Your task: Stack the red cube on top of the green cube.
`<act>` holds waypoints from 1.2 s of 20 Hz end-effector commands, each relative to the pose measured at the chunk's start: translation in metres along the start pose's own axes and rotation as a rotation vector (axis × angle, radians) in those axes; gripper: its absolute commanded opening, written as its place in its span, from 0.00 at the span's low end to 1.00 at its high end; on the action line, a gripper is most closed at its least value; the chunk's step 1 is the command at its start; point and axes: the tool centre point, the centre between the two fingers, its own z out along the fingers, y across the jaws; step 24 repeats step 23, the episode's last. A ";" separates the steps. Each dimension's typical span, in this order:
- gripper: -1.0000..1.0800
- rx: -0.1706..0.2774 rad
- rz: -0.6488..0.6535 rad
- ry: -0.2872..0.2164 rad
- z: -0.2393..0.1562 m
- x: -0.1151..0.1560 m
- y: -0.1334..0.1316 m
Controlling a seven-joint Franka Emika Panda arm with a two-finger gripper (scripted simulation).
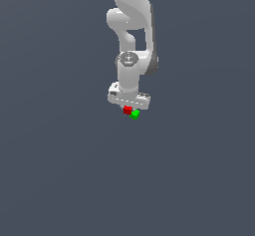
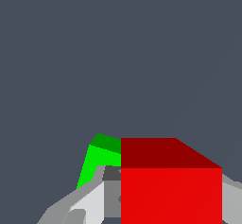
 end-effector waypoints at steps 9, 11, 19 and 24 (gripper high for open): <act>0.00 0.000 0.001 0.001 0.017 -0.017 -0.036; 0.00 0.000 0.001 0.001 0.017 -0.016 -0.035; 0.96 0.000 0.001 0.001 0.016 -0.015 -0.034; 0.96 0.000 0.001 0.001 0.016 -0.015 -0.034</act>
